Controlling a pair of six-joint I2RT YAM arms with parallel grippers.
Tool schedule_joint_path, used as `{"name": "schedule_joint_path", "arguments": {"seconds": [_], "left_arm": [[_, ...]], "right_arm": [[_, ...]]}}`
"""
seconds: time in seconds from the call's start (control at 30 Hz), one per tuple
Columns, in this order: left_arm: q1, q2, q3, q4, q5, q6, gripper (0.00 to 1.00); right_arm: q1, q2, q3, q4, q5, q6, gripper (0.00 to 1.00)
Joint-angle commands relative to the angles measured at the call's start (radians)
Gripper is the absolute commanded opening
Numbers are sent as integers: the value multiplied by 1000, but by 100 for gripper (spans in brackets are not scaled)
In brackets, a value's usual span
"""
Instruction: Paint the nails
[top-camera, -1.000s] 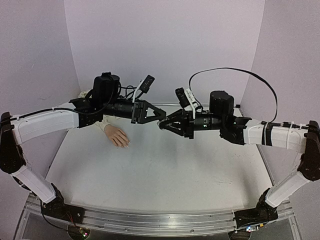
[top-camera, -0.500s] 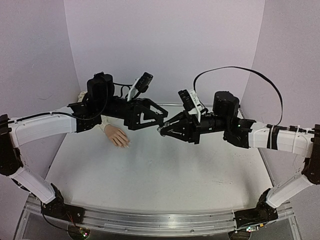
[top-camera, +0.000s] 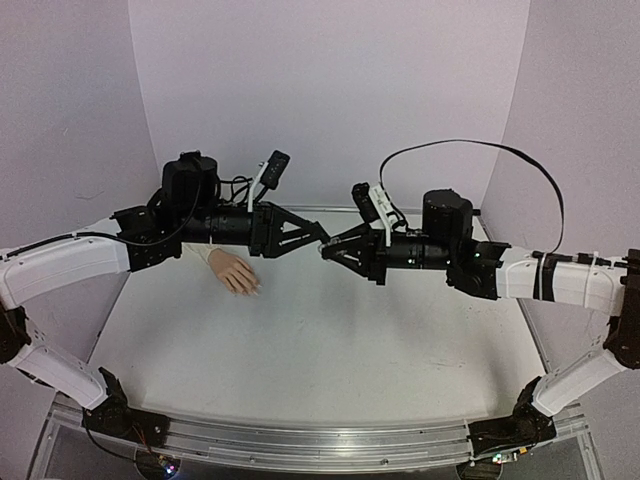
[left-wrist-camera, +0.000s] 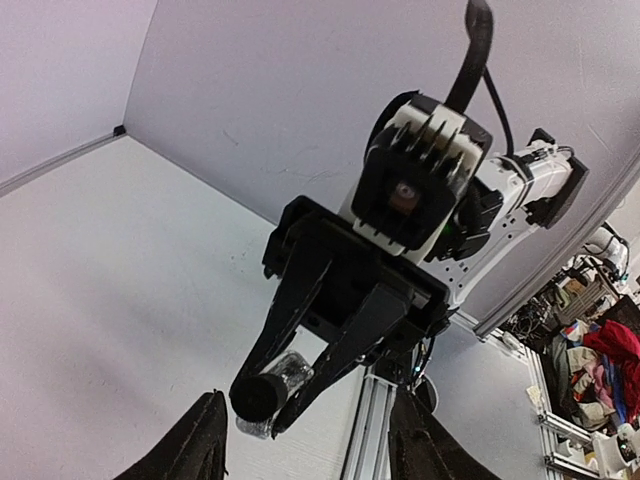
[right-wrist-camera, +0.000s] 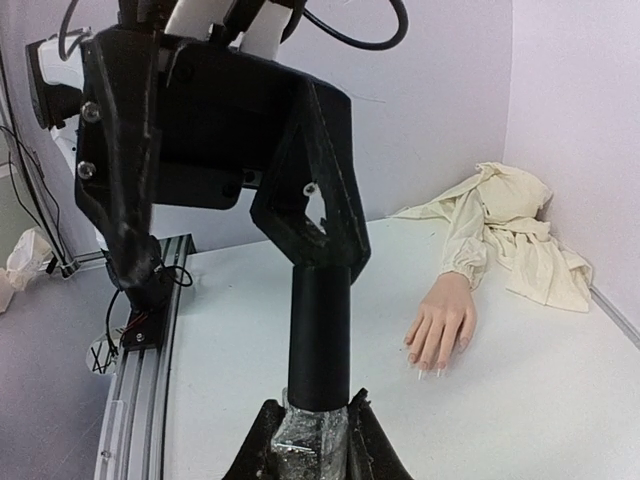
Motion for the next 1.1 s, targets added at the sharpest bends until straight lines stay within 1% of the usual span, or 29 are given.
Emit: {"name": "schedule_joint_path", "arguments": {"seconds": [0.0, 0.07, 0.13, 0.43, 0.53, 0.63, 0.77, 0.83, 0.9, 1.07], "left_arm": [[-12, 18, 53, -79, -63, 33, 59], [-14, 29, 68, -96, -66, 34, 61], [-13, 47, 83, -113, -73, 28, 61], [-13, 105, 154, -129, -70, -8, 54], [-13, 118, 172, -137, -74, -14, 47], [-14, 136, 191, -151, -61, -13, 36], [-13, 146, 201, -170, -66, -5, 27], [-13, 151, 211, -186, -62, 1, 24], [-13, 154, 222, -207, -62, 11, 19], [-15, 159, 232, -238, -65, 37, 1]], "right_arm": [[-1, -28, 18, 32, 51, -28, 0], [0, -26, 21, 21, 53, -35, 0], [0, -22, 24, 10, 53, -42, 0], [-1, -4, 36, -10, 45, -61, 0], [0, -3, 36, -17, 49, -66, 0], [0, -4, 35, -17, 55, -69, 0], [0, 2, 40, -22, 56, -71, 0], [0, 2, 39, -22, 64, -74, 0], [1, 4, 40, -21, 65, -74, 0], [1, 16, 42, -25, 93, -70, 0]]}}
